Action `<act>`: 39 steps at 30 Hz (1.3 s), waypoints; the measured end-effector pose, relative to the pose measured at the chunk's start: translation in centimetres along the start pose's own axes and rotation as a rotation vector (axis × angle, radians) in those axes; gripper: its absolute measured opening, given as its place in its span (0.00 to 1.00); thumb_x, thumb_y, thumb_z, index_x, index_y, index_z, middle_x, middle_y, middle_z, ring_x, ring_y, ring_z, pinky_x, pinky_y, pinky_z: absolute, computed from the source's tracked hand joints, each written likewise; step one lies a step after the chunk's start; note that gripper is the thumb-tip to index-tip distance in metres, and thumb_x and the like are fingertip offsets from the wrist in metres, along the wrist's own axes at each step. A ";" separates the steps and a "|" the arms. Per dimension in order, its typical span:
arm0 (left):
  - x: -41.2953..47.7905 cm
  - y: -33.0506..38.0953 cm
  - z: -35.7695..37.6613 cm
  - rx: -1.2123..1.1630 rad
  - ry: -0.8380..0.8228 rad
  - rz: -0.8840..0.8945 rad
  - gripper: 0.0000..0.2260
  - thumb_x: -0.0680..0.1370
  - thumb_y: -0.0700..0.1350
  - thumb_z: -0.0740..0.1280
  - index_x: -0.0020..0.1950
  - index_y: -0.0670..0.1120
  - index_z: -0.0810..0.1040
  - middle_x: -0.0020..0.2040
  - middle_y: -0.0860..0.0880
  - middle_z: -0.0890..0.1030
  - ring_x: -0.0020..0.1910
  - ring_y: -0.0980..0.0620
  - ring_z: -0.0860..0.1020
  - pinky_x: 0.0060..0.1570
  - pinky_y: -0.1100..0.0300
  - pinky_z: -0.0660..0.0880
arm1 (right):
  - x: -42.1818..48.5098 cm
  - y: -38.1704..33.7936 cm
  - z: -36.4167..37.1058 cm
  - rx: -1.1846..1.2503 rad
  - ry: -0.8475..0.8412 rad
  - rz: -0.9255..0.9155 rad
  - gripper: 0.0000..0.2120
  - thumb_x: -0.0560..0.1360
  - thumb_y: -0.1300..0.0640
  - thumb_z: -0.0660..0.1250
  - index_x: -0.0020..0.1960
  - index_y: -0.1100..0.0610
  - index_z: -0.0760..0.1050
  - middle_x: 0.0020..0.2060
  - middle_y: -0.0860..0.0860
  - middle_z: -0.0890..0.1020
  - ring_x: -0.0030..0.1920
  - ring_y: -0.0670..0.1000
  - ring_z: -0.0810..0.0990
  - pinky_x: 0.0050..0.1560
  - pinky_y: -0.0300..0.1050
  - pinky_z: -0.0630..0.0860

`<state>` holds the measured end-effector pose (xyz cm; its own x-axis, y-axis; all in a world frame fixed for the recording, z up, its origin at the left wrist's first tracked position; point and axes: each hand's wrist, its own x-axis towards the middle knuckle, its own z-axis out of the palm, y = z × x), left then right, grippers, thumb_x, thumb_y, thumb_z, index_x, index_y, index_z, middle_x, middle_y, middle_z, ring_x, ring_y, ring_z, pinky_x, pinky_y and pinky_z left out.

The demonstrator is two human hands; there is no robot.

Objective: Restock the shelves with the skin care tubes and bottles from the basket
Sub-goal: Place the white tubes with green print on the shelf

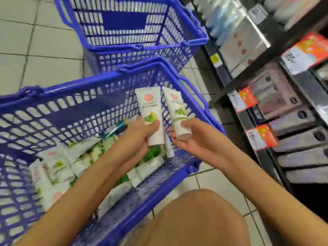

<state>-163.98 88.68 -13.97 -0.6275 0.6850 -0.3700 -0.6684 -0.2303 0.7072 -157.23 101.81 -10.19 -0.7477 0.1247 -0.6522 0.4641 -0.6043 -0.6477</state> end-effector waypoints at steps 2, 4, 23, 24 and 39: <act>0.8 -1.5 5.4 0.052 -0.188 -0.010 0.12 0.79 0.35 0.56 0.61 0.43 0.70 0.44 0.46 0.81 0.37 0.53 0.80 0.37 0.58 0.79 | -4.1 -1.4 -3.4 0.021 0.083 -0.138 0.11 0.78 0.60 0.53 0.44 0.60 0.73 0.30 0.53 0.80 0.29 0.47 0.79 0.34 0.36 0.77; 1.2 -3.3 11.0 0.143 -0.376 -0.031 0.12 0.78 0.37 0.59 0.61 0.44 0.70 0.43 0.49 0.82 0.37 0.54 0.81 0.34 0.61 0.78 | -8.8 -2.0 -7.5 0.071 0.212 -0.246 0.11 0.79 0.57 0.54 0.46 0.59 0.73 0.31 0.53 0.81 0.29 0.48 0.79 0.34 0.37 0.77; -15.6 -29.7 44.5 0.596 -1.284 -0.244 0.17 0.76 0.39 0.66 0.64 0.43 0.71 0.60 0.46 0.78 0.57 0.49 0.78 0.54 0.54 0.77 | -45.3 16.6 -30.3 0.303 0.940 -0.937 0.24 0.72 0.59 0.61 0.68 0.58 0.68 0.61 0.55 0.78 0.58 0.53 0.80 0.49 0.46 0.80; -15.8 -30.2 44.9 0.612 -1.309 -0.198 0.17 0.75 0.40 0.67 0.64 0.45 0.71 0.59 0.47 0.78 0.57 0.51 0.78 0.54 0.55 0.77 | -46.0 17.5 -30.7 0.259 0.977 -0.917 0.23 0.72 0.58 0.62 0.67 0.58 0.68 0.60 0.55 0.79 0.55 0.53 0.81 0.47 0.45 0.80; -12.4 -29.9 48.2 0.539 -1.148 -0.073 0.15 0.75 0.38 0.67 0.62 0.45 0.73 0.49 0.51 0.80 0.49 0.57 0.79 0.39 0.67 0.77 | -48.0 12.5 -40.7 -0.276 1.725 -0.827 0.17 0.75 0.58 0.67 0.63 0.54 0.70 0.50 0.45 0.78 0.49 0.44 0.76 0.43 0.29 0.71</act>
<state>-116.97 120.36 -1.44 0.2898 0.9490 0.1240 -0.2707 -0.0430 0.9617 -96.21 120.28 -3.06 0.3359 0.8969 0.2877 0.4749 0.1025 -0.8741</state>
